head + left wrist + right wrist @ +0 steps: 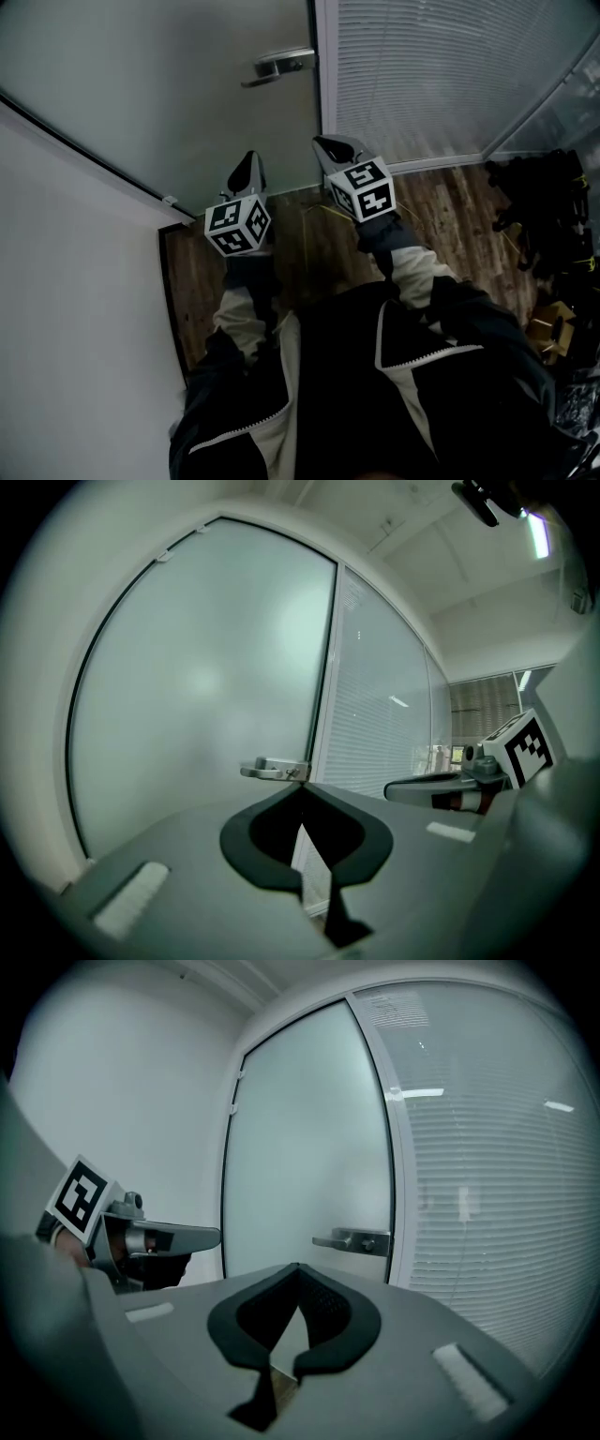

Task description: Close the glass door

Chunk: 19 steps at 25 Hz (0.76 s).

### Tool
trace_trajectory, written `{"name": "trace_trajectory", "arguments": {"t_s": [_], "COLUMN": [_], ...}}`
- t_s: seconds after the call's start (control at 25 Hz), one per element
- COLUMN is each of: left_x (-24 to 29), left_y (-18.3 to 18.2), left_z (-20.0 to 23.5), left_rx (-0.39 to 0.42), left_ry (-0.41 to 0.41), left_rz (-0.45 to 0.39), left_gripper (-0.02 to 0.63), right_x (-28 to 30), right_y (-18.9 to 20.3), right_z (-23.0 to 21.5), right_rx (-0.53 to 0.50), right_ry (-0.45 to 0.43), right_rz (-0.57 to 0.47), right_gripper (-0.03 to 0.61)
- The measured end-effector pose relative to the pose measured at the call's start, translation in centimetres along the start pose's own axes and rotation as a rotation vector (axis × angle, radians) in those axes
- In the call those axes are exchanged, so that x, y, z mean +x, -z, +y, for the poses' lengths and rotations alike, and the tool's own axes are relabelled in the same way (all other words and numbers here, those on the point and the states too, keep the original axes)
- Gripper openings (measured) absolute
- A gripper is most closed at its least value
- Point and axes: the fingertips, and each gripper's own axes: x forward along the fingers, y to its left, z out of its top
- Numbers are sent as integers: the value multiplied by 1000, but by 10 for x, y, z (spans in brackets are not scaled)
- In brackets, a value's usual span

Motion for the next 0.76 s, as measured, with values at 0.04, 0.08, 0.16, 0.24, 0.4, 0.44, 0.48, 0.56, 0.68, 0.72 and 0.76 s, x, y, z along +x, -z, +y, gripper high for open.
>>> {"name": "trace_trajectory", "arguments": {"t_s": [0.04,0.08,0.16,0.24,0.4,0.44,0.48,0.56,0.68,0.72,0.76], "left_x": [-1,-1,-1,-1,2,2,2,0,-3,-2,-2], "left_y": [0,0,1,3,5,4,4,5,6,5,5], "left_z": [-1,-2,-2,-4,-10,-11,-12,-13,-18,-20,-21], "left_rx": [0,2,5,7,10,13,15,17,12,12,11], "left_ry": [1,1,0,0,7,9,10,12,19,21,23], "left_rz": [1,3,6,10,16,17,18,18,20,20,20], "left_gripper": [2,2,2,2,2,2,2,2,2,2,2], "right_x": [-2,-2,-3,-4,-2,0,0,0,-2,-2,-2], "right_y": [0,0,0,-1,-4,-4,-4,-2,1,0,0], "right_z": [0,-1,-2,-2,-1,0,1,4,5,5,5], "right_rx": [1,2,1,-2,-5,-4,-3,-1,-5,-6,-6], "right_ry": [5,10,21,26,12,10,10,8,2,1,0], "right_rz": [-1,-3,-7,-6,-15,-17,-17,-14,-12,-12,-12], "right_gripper": [0,0,0,0,0,1,0,0,0,1,1]}}
